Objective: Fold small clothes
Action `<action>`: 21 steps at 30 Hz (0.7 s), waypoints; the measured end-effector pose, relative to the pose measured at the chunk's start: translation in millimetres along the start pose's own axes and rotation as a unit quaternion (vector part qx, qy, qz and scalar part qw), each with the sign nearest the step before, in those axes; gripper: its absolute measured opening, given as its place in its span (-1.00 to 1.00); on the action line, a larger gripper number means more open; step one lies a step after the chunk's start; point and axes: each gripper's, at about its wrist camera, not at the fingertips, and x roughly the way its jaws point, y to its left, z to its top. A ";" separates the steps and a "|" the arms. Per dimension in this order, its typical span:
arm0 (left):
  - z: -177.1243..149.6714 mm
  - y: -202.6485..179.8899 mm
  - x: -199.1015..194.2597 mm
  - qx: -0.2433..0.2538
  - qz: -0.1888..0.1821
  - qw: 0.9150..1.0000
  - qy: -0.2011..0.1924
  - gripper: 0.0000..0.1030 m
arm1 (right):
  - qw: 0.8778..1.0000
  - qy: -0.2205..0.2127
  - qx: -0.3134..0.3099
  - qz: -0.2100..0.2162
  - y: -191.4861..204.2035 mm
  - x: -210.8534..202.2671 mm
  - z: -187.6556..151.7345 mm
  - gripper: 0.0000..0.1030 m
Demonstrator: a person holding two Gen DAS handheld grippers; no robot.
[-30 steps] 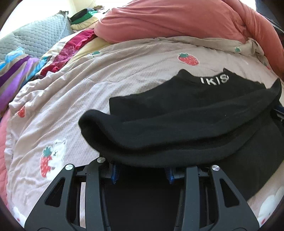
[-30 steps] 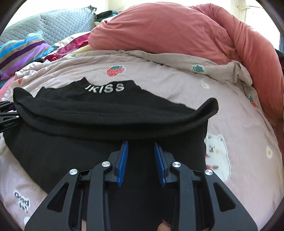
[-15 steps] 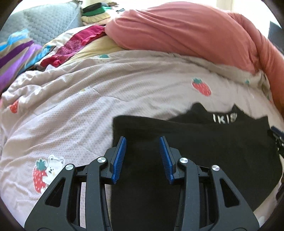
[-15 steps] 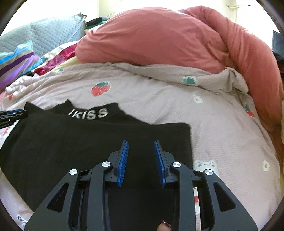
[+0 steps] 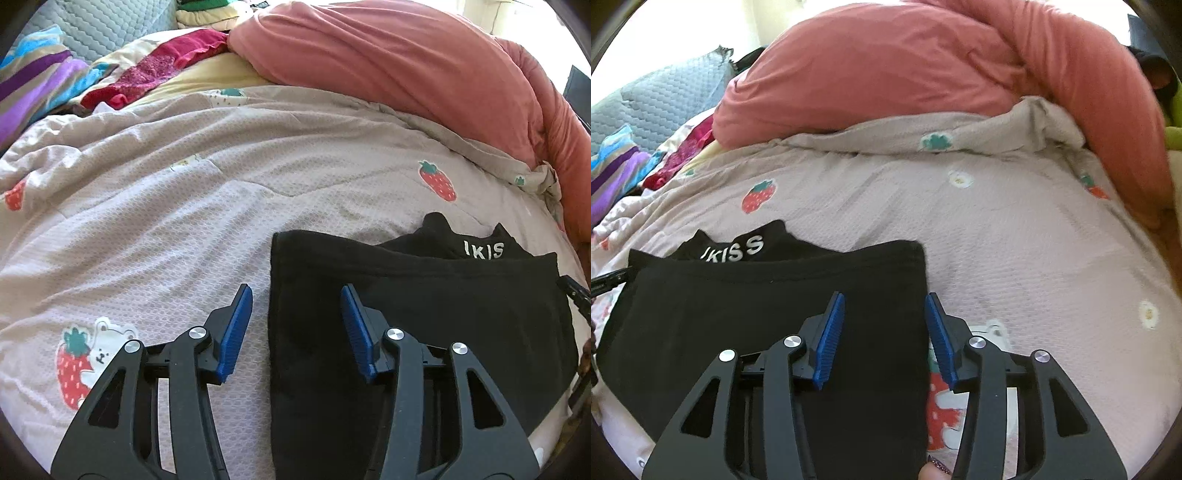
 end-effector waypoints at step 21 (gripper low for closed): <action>-4.0 -16.0 -9.6 0.036 0.007 0.999 -0.022 -0.92 | 0.999 -0.033 0.003 -0.020 2.2 -8.5 -3.4 -0.94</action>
